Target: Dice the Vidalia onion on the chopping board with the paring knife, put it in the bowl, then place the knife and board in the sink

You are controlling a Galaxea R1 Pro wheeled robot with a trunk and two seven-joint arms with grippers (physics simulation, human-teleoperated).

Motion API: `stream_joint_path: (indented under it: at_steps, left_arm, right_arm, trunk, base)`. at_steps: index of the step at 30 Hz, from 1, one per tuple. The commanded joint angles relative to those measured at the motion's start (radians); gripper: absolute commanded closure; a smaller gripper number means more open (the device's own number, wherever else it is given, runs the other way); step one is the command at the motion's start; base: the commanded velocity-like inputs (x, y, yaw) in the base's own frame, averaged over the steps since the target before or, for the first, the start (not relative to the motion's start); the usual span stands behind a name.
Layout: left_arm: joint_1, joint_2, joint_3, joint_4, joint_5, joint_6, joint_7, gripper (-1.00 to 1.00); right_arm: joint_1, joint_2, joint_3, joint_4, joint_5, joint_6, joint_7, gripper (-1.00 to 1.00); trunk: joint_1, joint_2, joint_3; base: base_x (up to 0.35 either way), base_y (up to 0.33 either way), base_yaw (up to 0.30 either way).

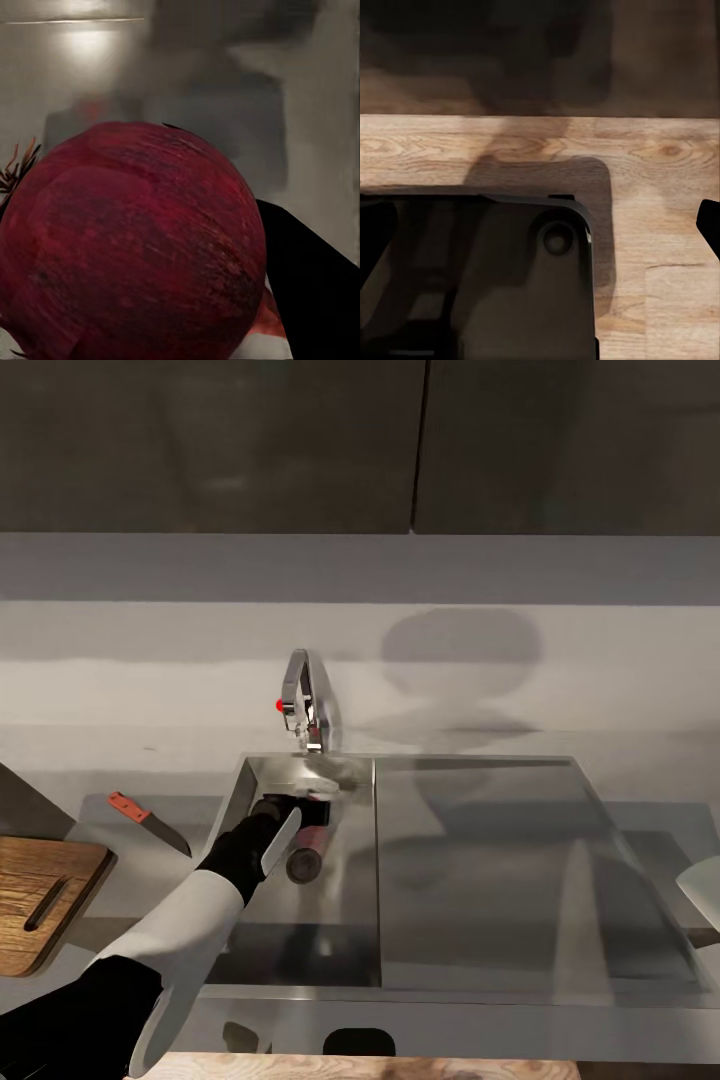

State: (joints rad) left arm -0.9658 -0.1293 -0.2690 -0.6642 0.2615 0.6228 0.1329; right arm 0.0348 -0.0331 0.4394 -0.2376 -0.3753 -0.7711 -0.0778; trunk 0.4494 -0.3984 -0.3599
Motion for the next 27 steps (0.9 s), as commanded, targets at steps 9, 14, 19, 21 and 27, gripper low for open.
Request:
stream_joint_path:
  at_steps: [9, 14, 19, 21, 27]
  left_arm:
    - [0.004, 0.003, -0.004, -0.108, 0.011, 0.023, 0.010, 1.00]
    - [0.006, 0.005, -0.004, -0.167, 0.011, 0.037, 0.011, 1.00]
    - [0.007, 0.007, -0.004, -0.200, 0.011, 0.077, 0.011, 1.00]
    - [0.007, 0.008, -0.004, -0.214, 0.011, 0.084, 0.011, 1.00]
    - [0.007, 0.011, -0.004, -0.238, 0.011, 0.092, 0.011, 1.00]
  right_arm:
    - [0.001, -0.001, 0.010, -0.006, -0.004, -0.051, -0.009, -1.00]
    - [0.001, -0.001, 0.010, -0.006, -0.004, -0.069, -0.010, -1.00]
    - [0.001, -0.001, 0.010, -0.006, -0.005, -0.071, -0.010, -1.00]
    - [0.001, -0.001, 0.010, -0.005, -0.005, -0.071, -0.010, -1.00]
    - [0.001, 0.001, 0.009, -0.003, -0.005, -0.070, -0.010, -1.00]
  trunk:
    - [0.001, -0.002, -0.002]
    - [0.001, -0.002, -0.002]
    - [0.001, -0.002, -0.002]
    - [0.001, -0.002, -0.002]
    - [0.001, -0.002, 0.000]
  base:
    - [0.000, 0.000, 0.000]
    - [0.000, 0.000, 0.000]
    - [0.000, 0.000, 0.000]
    - [0.000, 0.000, 0.000]
    - [-0.015, 0.000, 0.000]
